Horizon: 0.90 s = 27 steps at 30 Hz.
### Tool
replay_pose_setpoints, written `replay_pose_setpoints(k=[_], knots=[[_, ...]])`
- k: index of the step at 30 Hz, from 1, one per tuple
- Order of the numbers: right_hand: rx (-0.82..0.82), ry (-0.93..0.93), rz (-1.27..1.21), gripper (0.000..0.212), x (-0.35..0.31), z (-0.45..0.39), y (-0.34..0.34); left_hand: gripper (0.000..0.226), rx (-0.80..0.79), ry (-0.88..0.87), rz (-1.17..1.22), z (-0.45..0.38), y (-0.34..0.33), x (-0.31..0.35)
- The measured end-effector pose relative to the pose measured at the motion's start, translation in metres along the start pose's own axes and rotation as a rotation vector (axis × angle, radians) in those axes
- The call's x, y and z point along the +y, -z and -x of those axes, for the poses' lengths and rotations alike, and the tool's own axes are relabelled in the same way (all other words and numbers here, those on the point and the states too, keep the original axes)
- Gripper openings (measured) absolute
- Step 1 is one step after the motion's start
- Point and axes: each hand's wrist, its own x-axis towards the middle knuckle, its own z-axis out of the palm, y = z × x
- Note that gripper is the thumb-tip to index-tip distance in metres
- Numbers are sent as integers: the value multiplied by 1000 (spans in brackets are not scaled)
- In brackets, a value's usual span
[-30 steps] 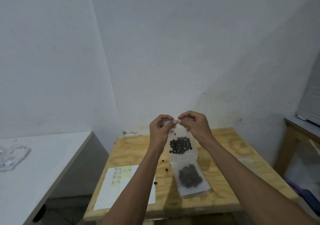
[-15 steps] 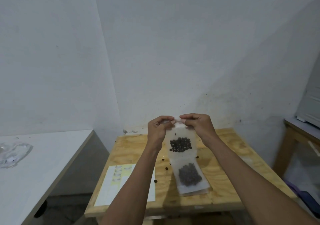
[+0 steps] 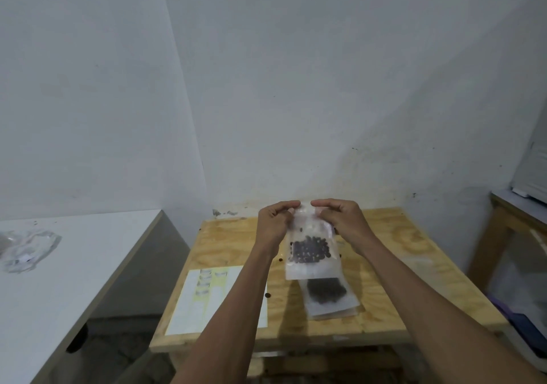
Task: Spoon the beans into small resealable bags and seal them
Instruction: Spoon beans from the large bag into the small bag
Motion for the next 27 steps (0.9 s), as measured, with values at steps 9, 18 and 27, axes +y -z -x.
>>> replay_pose_setpoints(k=[9,18,27], knots=[[-41,-212,354,36,48,22,-11,26,-61,123,-361,17,5,-65],[-43,-128,852,36,66,37,-12,30,-122,7,-823,22,-8,-88],[35,-88,782,28,64,36,-7,22,-81,-229,-892,16,-27,-77]])
